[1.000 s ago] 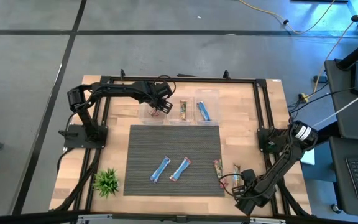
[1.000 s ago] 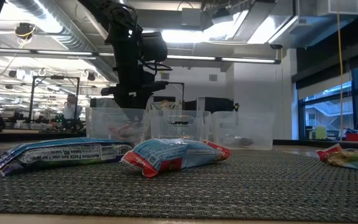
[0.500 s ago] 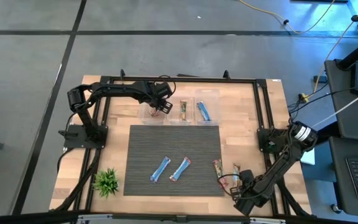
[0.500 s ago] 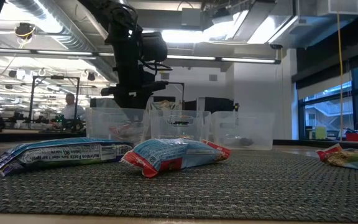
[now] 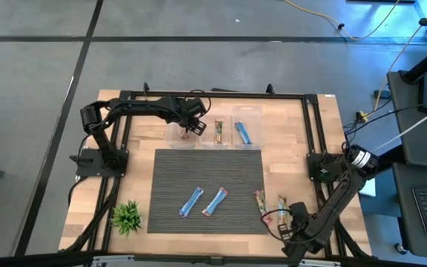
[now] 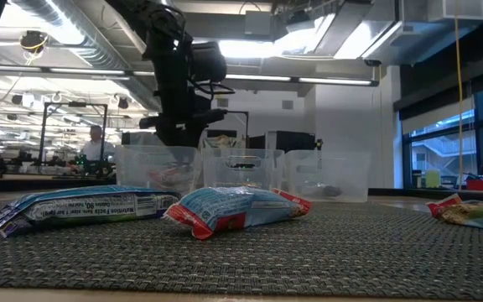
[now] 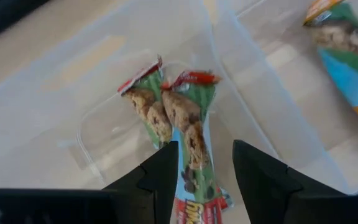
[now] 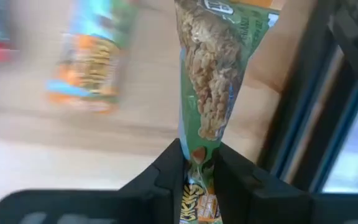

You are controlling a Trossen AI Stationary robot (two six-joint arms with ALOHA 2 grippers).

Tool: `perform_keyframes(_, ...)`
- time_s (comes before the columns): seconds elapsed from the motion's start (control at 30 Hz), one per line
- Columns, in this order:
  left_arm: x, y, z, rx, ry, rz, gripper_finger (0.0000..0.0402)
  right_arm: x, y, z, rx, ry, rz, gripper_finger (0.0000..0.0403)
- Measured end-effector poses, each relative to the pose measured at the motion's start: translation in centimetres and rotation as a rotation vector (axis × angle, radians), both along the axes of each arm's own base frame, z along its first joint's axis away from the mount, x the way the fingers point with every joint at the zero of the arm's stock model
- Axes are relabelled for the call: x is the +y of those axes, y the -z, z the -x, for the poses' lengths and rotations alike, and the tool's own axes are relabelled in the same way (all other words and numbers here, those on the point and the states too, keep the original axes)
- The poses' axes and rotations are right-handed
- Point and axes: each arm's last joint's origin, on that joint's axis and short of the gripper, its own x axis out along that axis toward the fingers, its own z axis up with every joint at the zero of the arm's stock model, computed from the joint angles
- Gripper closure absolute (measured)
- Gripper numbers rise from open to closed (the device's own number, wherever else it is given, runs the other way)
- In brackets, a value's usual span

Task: Pick and place Granola Bars by type
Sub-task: Put the right orange granola bar into the middle transparent bin

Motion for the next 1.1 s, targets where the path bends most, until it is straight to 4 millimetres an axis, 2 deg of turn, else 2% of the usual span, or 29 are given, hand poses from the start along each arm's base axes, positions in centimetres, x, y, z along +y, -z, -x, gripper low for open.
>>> perform_keyframes(0.1,0.0,-0.7,0.1,-0.029,0.001,-0.015,0.0256,-0.6,-2.1,-0.5,-0.100,-0.039,0.046,0.0328)
perform_keyframes(0.23,-0.3,-1.9,0.3,-0.075,0.007,-0.036,0.0256,-2.5,-4.7,-1.7,-0.223,-0.097,0.140,0.0328)
perform_keyframes(0.37,-1.0,-3.7,0.8,-0.109,0.016,-0.086,0.0256,-5.3,-6.5,-3.2,-0.295,-0.190,0.203,0.0328)
perform_keyframes(0.6,-2.7,-6.7,1.8,-0.194,0.033,-0.129,0.0254,-11.5,-9.4,-5.8,-0.348,-0.395,0.330,0.0328)
perform_keyframes(0.83,-6.3,-8.6,1.9,-0.260,0.141,-0.136,0.0255,-17.9,-11.3,-8.8,-0.362,-0.620,0.410,0.0329)
perform_keyframes(1.1,-11.2,-9.3,1.4,-0.321,0.229,-0.115,0.0254,-24.1,-12.1,-14.2,-0.500,-0.904,0.502,0.0329)
